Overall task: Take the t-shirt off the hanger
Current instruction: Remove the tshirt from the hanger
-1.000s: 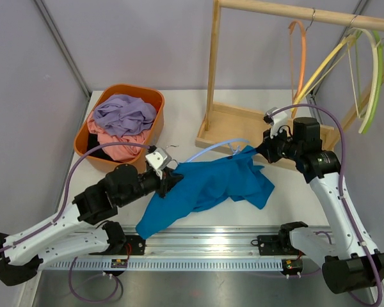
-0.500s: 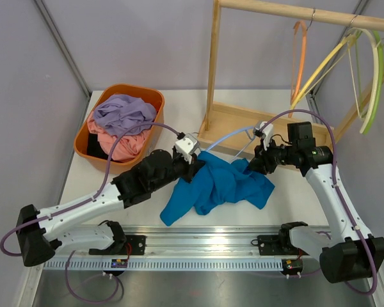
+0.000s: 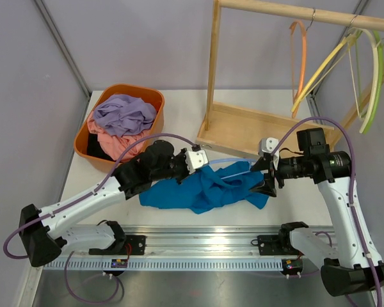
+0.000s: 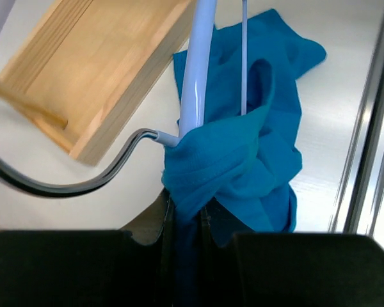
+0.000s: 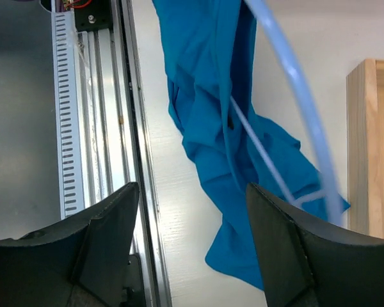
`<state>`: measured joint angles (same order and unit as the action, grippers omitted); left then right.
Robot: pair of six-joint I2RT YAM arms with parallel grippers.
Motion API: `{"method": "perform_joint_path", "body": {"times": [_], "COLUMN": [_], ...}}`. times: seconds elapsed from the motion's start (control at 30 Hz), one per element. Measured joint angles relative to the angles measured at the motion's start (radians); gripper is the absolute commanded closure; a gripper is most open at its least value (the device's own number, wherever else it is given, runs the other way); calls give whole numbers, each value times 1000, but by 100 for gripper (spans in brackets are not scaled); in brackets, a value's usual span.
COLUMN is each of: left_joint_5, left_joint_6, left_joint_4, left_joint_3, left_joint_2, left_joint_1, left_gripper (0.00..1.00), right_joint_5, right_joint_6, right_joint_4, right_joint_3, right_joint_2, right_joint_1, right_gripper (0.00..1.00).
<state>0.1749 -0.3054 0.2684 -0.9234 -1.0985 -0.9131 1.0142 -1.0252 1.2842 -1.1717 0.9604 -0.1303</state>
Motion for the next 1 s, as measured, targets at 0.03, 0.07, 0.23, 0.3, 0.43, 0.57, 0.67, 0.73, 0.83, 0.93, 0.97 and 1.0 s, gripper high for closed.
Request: {"method": "perform_joint_path", "body": {"times": [0.03,0.07,0.23,0.3,0.43,0.57,0.67,0.73,0.83,0.93,0.97,1.0], "left_joint_5": [31,61,179,214,265,300,316,319,319,308,306,303], "left_joint_6": [-43,-83,-232,-270,-318,-338,-341,-340,-327,-301,-295,-288], "left_joint_4": [24,45,94,111,148,158,155,151,132,119,114,105], "left_joint_3": [-19,-40,-100,-114,-150,-163,-164,-164,-164,-162,-161,-158], "left_joint_2": [-10,-21,-61,-74,-104,-113,-113,-113,-113,-113,-113,-113], "left_joint_1": [0,0,0,0,0,0,0,0,0,4,4,4], "left_gripper": [100,100,100,100,100,100,100,100,100,100,100,96], "right_joint_5": [10,20,16,-10,-65,-101,-124,-138,-143,-146,-150,-151], "right_joint_6": [-16,-24,-3,28,95,135,157,176,202,235,240,248], "right_joint_4": [13,24,11,-20,-97,-143,-174,-194,-218,-229,-233,-234], "right_joint_3": [-19,-34,-89,-89,-89,-89,-80,-67,-49,-37,-35,-34], "right_joint_2": [10,21,101,127,147,180,205,209,209,203,198,195], "right_joint_1": [-2,-5,-67,-125,-224,-259,-282,-298,-313,-318,-318,-318], "right_gripper": [23,23,22,22,25,31,38,50,72,100,100,100]}}
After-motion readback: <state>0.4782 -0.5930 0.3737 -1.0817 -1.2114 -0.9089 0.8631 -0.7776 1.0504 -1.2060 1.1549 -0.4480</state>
